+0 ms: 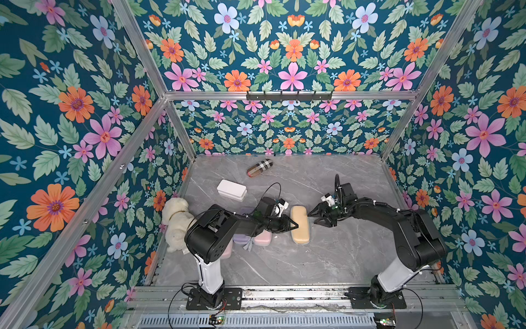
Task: Put umbrellas into zippered umbrella sleeves
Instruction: Pick up the umbrella sleeve at the center of the board.
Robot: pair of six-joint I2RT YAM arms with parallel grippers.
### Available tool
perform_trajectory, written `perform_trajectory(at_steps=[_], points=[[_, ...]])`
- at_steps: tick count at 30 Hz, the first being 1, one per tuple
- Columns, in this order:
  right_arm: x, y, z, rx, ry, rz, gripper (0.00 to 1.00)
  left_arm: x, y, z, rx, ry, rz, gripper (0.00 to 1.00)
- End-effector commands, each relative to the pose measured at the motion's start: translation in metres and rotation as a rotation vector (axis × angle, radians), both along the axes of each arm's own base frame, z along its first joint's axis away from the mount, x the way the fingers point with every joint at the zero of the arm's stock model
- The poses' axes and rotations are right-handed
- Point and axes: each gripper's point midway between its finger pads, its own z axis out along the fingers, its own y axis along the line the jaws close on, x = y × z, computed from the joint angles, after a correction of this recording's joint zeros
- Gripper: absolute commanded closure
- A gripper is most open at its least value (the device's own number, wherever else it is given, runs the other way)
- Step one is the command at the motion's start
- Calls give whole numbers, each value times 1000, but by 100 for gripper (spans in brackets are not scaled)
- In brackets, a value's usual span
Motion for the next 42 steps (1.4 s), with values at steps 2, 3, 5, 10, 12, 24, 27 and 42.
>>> perform_trajectory(at_steps=[2, 3, 5, 10, 12, 24, 27, 42], points=[[-21, -12, -15, -120, -21, 142, 33, -2, 6, -17, 38, 13, 22, 82], [-24, -10, -26, -118, 9, 153, 33, -2, 7, -19, 35, 20, 26, 83], [-27, -2, -29, -100, -2, 170, 30, -4, 7, -20, 33, 26, 29, 84], [-34, 20, -41, -59, -16, 210, 28, -8, 7, -24, 14, 55, 60, 88], [-38, 29, -46, -33, -17, 235, 29, -11, -1, -24, -11, 66, 58, 90], [-41, 46, -28, 113, -187, 282, 63, -11, -22, -6, -132, 70, 60, 96], [-40, 44, -27, 121, -192, 271, 76, -7, -21, 6, -161, 57, 56, 90], [-28, 41, 31, 259, -282, 201, 94, 32, 31, 74, -251, -56, 140, 37]])
